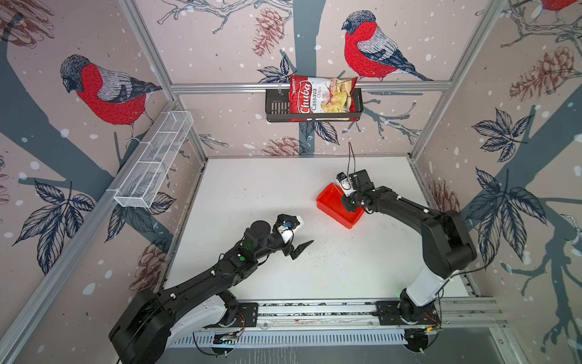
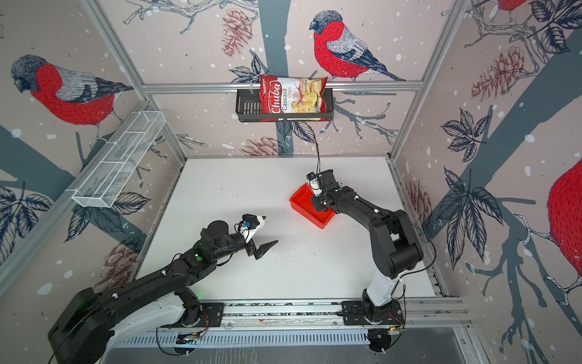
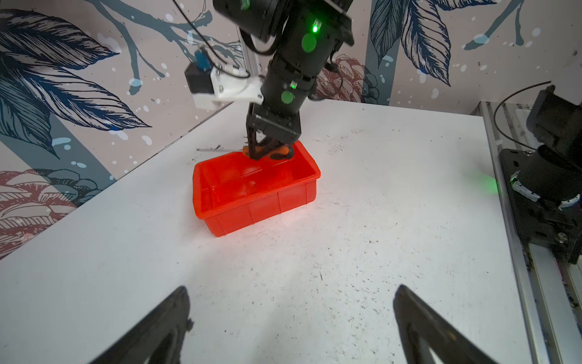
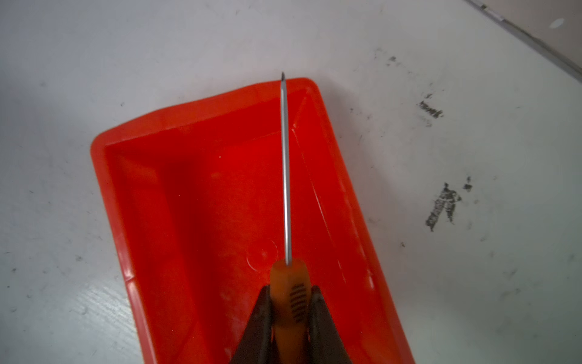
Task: Put the screwdriver in the bin
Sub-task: Place the screwdriver into the bin.
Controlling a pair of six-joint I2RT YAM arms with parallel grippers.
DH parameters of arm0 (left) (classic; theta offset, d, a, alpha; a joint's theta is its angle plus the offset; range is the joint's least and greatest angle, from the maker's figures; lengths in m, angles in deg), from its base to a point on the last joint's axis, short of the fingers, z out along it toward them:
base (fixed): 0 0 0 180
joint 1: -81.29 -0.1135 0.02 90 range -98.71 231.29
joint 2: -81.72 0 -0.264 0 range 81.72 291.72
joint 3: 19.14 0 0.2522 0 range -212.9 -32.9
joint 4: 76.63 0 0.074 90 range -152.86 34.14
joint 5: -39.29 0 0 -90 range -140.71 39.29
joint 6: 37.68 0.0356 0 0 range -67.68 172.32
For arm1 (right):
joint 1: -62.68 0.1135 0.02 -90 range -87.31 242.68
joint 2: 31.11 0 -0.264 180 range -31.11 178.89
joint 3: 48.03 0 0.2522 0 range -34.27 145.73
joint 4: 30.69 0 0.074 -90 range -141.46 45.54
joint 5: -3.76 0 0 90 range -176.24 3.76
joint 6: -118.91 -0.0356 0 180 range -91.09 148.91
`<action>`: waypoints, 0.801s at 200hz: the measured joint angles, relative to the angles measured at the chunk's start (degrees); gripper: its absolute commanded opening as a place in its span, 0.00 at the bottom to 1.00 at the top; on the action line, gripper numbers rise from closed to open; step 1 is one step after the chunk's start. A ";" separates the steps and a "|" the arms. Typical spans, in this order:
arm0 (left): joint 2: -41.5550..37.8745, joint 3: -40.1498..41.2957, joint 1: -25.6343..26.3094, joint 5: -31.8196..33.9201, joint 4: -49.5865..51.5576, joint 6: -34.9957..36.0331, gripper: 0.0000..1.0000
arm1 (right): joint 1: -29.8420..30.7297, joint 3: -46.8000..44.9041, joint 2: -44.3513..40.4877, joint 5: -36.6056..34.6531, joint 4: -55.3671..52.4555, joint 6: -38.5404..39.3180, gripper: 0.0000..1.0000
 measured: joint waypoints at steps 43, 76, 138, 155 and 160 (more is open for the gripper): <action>-0.50 0.35 0.00 0.02 0.07 0.02 0.99 | -0.02 -0.11 4.81 -1.40 1.33 1.49 0.15; 0.04 0.39 0.00 0.00 0.04 0.04 0.99 | 0.48 -0.11 8.15 -2.58 3.06 1.29 0.18; -0.63 0.39 0.00 0.07 0.33 0.04 0.99 | 0.13 0.48 8.35 -4.02 4.55 0.52 0.39; -0.61 0.42 0.00 1.14 0.31 -0.02 0.99 | -0.02 0.59 6.56 -4.04 4.55 -0.46 0.53; -0.61 0.42 0.00 1.42 0.28 -0.09 0.99 | -0.04 0.57 5.90 -4.04 4.55 -0.55 0.57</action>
